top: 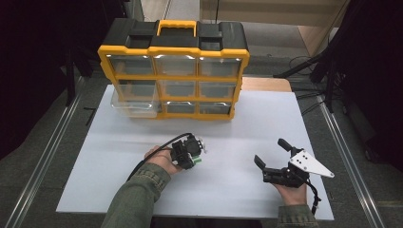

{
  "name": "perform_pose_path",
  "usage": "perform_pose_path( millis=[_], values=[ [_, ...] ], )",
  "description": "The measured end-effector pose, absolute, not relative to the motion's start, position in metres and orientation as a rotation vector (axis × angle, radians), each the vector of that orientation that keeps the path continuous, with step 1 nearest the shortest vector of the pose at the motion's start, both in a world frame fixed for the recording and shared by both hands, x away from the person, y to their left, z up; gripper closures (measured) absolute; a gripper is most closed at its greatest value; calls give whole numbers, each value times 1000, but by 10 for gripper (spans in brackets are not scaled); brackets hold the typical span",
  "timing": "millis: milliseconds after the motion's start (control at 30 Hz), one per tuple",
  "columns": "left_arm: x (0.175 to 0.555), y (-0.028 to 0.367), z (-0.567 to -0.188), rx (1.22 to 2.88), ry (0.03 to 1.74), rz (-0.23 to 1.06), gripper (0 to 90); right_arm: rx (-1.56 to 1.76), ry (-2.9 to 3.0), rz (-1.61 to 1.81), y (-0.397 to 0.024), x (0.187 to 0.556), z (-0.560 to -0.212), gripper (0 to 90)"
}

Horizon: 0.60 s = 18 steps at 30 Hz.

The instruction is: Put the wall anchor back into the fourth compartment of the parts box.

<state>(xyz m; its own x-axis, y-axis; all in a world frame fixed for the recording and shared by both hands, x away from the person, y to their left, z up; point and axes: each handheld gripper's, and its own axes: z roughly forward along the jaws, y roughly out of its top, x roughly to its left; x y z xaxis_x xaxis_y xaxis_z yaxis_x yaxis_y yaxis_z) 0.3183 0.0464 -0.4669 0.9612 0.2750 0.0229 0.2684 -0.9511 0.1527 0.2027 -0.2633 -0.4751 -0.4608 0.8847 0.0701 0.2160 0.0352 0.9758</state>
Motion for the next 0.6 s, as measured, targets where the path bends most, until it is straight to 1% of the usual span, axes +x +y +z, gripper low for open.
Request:
perform_pose_path(
  millis=[133, 367, 400, 467, 533, 567, 600],
  values=[
    [319, 56, -454, 2944, 417, 66, 837, 1117, 1727, 1465, -264, 203, -475, 0],
    [320, 73, -420, 2924, 440, 77, 837, 1123, 1725, 1464, -264, 203, -475, 0],
    [320, 73, -420, 2924, 440, 77, 837, 1123, 1725, 1464, -264, 203, -475, 0],
    [320, 77, -404, 2940, 423, 92, 837, 1126, 1719, 1465, -264, 203, -476, 0],
    [320, 78, -400, 2938, 429, 97, 838, 1132, 1718, 1465, -265, 202, -476, 0],
    [322, 82, -386, 2946, 414, 117, 837, 1133, 1710, 1467, -265, 202, -476, 0],
    [322, 82, -382, 2943, 421, 128, 837, 1136, 1708, 1469, -266, 201, -476, 0]
  ],
)
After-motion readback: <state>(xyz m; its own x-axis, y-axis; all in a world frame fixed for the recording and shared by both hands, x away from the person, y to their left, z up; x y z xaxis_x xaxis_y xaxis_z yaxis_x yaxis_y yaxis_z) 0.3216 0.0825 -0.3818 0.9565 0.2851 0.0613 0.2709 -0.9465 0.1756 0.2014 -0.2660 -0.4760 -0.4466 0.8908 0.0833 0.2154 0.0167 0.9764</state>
